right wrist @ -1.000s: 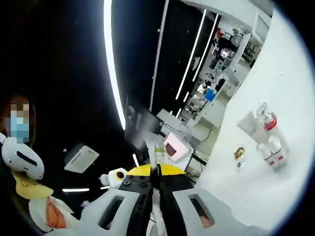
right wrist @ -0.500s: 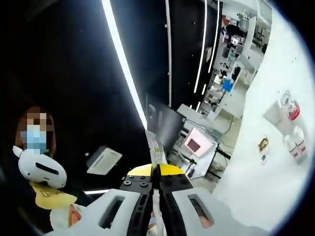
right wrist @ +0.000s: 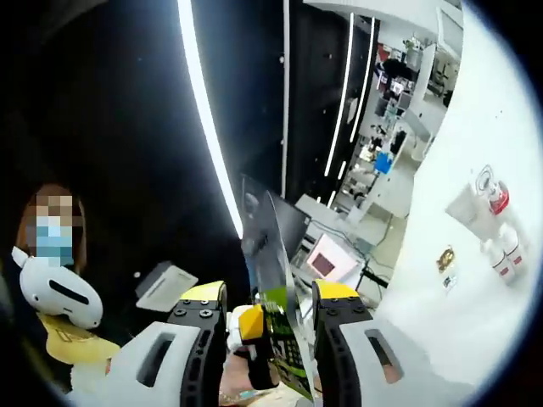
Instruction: Arrange the skincare products in the storage area until every visible bottle or jar stands upright without overlapping.
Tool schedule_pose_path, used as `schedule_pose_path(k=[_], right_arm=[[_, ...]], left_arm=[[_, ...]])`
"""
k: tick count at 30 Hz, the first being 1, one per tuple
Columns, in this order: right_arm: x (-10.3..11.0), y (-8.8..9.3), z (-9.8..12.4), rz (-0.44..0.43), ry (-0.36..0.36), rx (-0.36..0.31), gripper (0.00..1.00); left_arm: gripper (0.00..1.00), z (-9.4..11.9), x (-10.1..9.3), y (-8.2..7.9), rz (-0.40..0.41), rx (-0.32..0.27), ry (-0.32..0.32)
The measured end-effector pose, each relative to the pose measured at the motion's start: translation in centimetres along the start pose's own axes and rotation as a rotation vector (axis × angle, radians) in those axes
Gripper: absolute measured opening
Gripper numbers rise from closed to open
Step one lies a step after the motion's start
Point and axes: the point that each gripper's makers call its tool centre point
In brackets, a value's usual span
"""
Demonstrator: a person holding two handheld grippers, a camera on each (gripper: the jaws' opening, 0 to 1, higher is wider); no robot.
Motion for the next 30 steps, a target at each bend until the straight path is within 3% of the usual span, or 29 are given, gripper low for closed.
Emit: schedule_pose_path(k=[2, 3, 6, 10, 13, 18, 22, 23, 27, 30], right_arm=[[-0.3, 1.6, -0.1, 0.006, 0.02, 0.061, 0.34], [-0.3, 1.7, -0.3, 0.007, 0.019, 0.051, 0.3], [-0.8, 1.1, -0.1, -0.007, 0.034, -0.021, 0.19], [-2.2, -0.8, 0.6, -0.021, 0.097, -0.105, 0.14], [-1.7, -1.4, 0.6, -0.036, 0.064, -0.129, 0.03], [-1.1, -1.2, 0.2, -0.084, 0.034, -0.143, 0.01], [-1.1, -1.7, 0.3, -0.115, 0.03, -0.172, 0.01], [-1.0, -2.3, 0.2, -0.126, 0.03, -0.206, 0.01], [-0.8, -3.6, 0.3, -0.132, 0.018, -0.271, 0.01], [-1.0, -3.8, 0.3, -0.119, 0.032, -0.264, 0.01]], left_arm=[[0.04, -0.2, 0.3, -0.6, 0.081, -0.025, 0.002], [0.04, -0.2, 0.4, -0.8, 0.094, -0.032, -0.003], [0.04, -0.2, 0.8, -0.5, 0.095, -0.016, -0.016], [0.04, -0.2, 1.2, 0.4, 0.075, 0.013, -0.042], [0.04, 0.0, 1.9, 0.4, 0.11, 0.001, -0.057], [0.04, -0.2, 2.2, 0.2, 0.092, 0.002, -0.06], [0.06, -0.4, 2.0, -0.1, 0.025, -0.018, -0.056], [0.06, -0.4, 1.7, 0.3, 0.01, 0.01, -0.041], [0.29, -0.4, 2.0, 2.0, -0.037, 0.109, -0.048], [0.16, -0.2, 1.7, 2.5, -0.057, 0.113, -0.035]])
Point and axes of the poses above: the point that each gripper's makers call its tool centre point, and the gripper's own axes: z roughly backward along the fingers, x roughly to its left, y roughly out of its underside, and after that the axes turned 15 degrees about -y, right-handed
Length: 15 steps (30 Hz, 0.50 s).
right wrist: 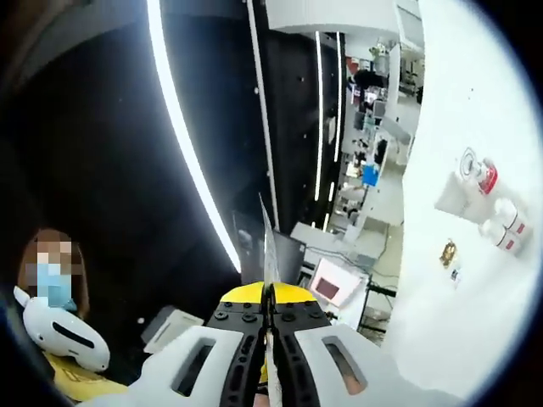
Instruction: Arrange the skincare products in the storage area until every visible bottle or jar stands upright without overlapping.
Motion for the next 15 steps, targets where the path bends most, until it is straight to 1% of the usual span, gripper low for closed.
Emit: schedule_pose_path(k=[1, 2, 3, 5, 8, 10, 11, 12, 14, 15], right_arm=[[-0.2, 0.2, 0.1, 0.008, 0.012, 0.016, 0.01], [-0.5, 0.4, 0.2, 0.016, 0.03, 0.035, 0.01], [-0.4, 0.3, 0.2, 0.013, 0.023, 0.024, 0.01], [-0.7, 0.4, 0.3, 0.009, 0.032, 0.021, 0.01], [-1.5, 0.6, 0.6, 0.06, 0.085, 0.042, 0.01], [-2.2, 0.9, 0.9, 0.126, 0.134, 0.091, 0.01], [-2.4, 1.1, 0.9, 0.155, 0.156, 0.115, 0.01], [-2.6, 1.2, 1.0, 0.18, 0.177, 0.136, 0.01], [-3.4, 1.5, 1.3, 0.265, 0.23, 0.21, 0.01], [-3.8, 1.8, 1.5, 0.326, 0.262, 0.27, 0.01]], left_arm=[[0.1, 0.1, -0.2, 0.0, 0.009, -0.003, 0.01], [0.08, 0.1, -0.1, -0.1, 0.015, -0.008, 0.01], [0.09, 0.1, 0.1, -0.2, 0.022, -0.016, 0.004], [0.08, 0.2, 0.5, -0.3, 0.025, -0.023, -0.004], [0.07, 0.2, 1.3, -0.2, 0.039, -0.024, -0.04], [0.01, 0.3, 1.9, 0.0, 0.064, -0.021, -0.059], [0.01, 0.4, 2.2, 0.2, 0.117, -0.021, -0.079], [0.01, 0.4, 2.4, 0.4, 0.135, -0.018, -0.089], [0.0, 0.5, 3.0, 0.9, 0.148, -0.015, -0.114], [0.0, 0.5, 3.4, 1.2, 0.158, -0.007, -0.134]])
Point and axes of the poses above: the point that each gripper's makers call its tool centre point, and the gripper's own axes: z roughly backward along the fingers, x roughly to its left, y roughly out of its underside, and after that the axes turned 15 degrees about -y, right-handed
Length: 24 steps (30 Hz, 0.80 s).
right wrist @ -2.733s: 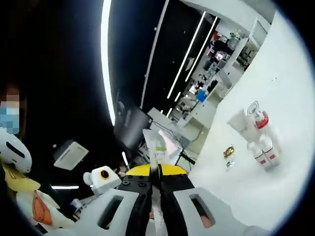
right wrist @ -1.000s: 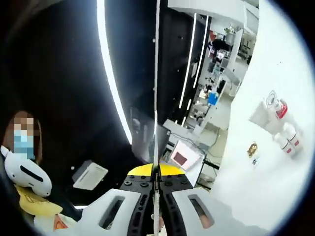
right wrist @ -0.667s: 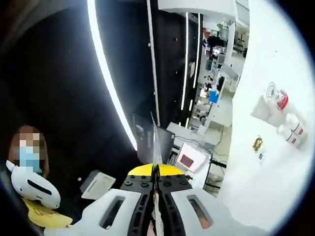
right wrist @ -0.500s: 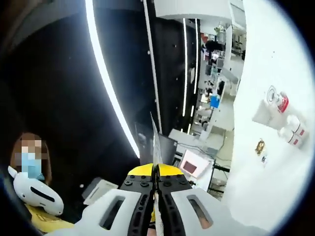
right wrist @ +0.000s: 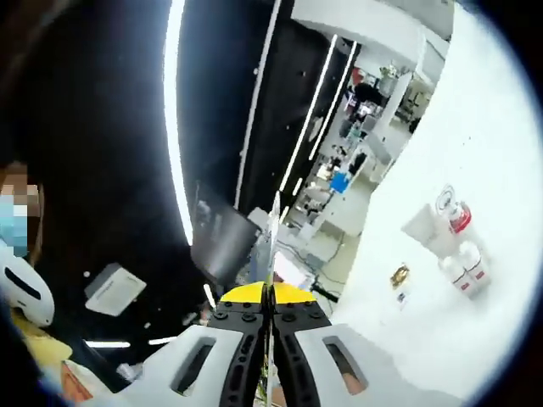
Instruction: Arrange the skincare products in the storage area until every visible bottle or jar stands upright without overlapping.
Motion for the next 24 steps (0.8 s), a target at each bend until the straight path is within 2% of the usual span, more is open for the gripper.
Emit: schedule_pose_path(k=[6, 8, 12, 15, 16, 19, 21, 24], right_arm=[[-1.4, 1.9, 0.4, 0.209, 0.108, 0.207, 0.03], [-1.6, 2.4, 0.5, 0.261, 0.125, 0.255, 0.03], [-2.4, 3.2, 0.7, 0.336, 0.157, 0.331, 0.03], [-2.6, 3.6, 0.6, 0.358, 0.164, 0.354, 0.02], [-2.6, 3.7, 0.6, 0.358, 0.165, 0.358, 0.02], [-3.0, 4.0, 0.6, 0.37, 0.177, 0.379, 0.02], [-3.2, 4.2, 0.6, 0.372, 0.184, 0.385, 0.02], [-3.5, 4.4, 0.6, 0.403, 0.186, 0.414, 0.02]], left_arm=[[0.0, -0.1, 1.5, 1.7, 0.024, 0.059, -0.081], [0.0, -0.1, 2.0, 2.2, 0.021, 0.08, -0.107], [0.03, 0.0, 3.5, 3.2, -0.043, 0.131, -0.177], [0.06, 0.2, 4.7, 3.9, -0.143, 0.169, -0.235], [0.07, 0.2, 4.9, 4.1, -0.154, 0.179, -0.247], [0.06, 0.2, 5.2, 4.2, -0.161, 0.192, -0.254], [0.0, 0.2, 5.3, 4.2, -0.138, 0.199, -0.247], [0.0, 0.1, 5.8, 3.9, -0.138, 0.196, -0.266]])
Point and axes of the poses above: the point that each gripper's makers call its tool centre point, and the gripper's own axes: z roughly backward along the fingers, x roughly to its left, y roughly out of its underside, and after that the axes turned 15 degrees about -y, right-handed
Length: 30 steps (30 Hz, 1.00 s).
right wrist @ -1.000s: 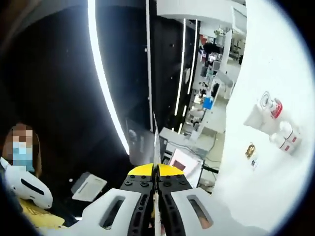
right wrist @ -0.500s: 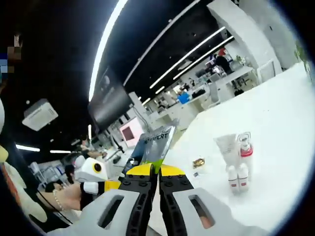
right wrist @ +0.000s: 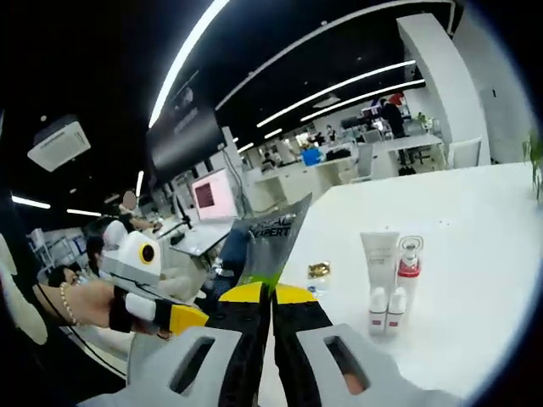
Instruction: Arrange the skincare products in the storage area until every visible bottle or jar stands upright without overlapping.
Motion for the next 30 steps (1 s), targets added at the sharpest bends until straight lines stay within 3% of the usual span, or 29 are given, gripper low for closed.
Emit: schedule_pose_path(k=[7, 14, 21, 26, 30], right_arm=[[-1.2, 0.7, -0.2, 0.094, 0.02, 0.058, 0.08], [-1.5, 0.8, -0.7, 0.096, -0.013, 0.061, 0.15], [-1.1, 1.4, -1.6, 0.076, -0.057, 0.069, 0.35], [0.2, 1.7, -2.0, 0.069, -0.131, 0.075, 0.49], [1.2, 2.3, -2.2, 0.08, -0.176, 0.087, 0.68]], left_arm=[[0.0, -0.2, 1.3, -0.5, 0.025, 0.031, 0.005], [0.0, -0.2, 1.7, -1.2, 0.072, 0.024, 0.04], [0.0, -0.7, 2.2, -1.9, 0.056, 0.046, 0.072], [0.0, -0.8, 1.8, -2.0, 0.052, 0.069, 0.111], [0.0, -0.9, 1.6, -2.1, 0.062, 0.082, 0.143]])
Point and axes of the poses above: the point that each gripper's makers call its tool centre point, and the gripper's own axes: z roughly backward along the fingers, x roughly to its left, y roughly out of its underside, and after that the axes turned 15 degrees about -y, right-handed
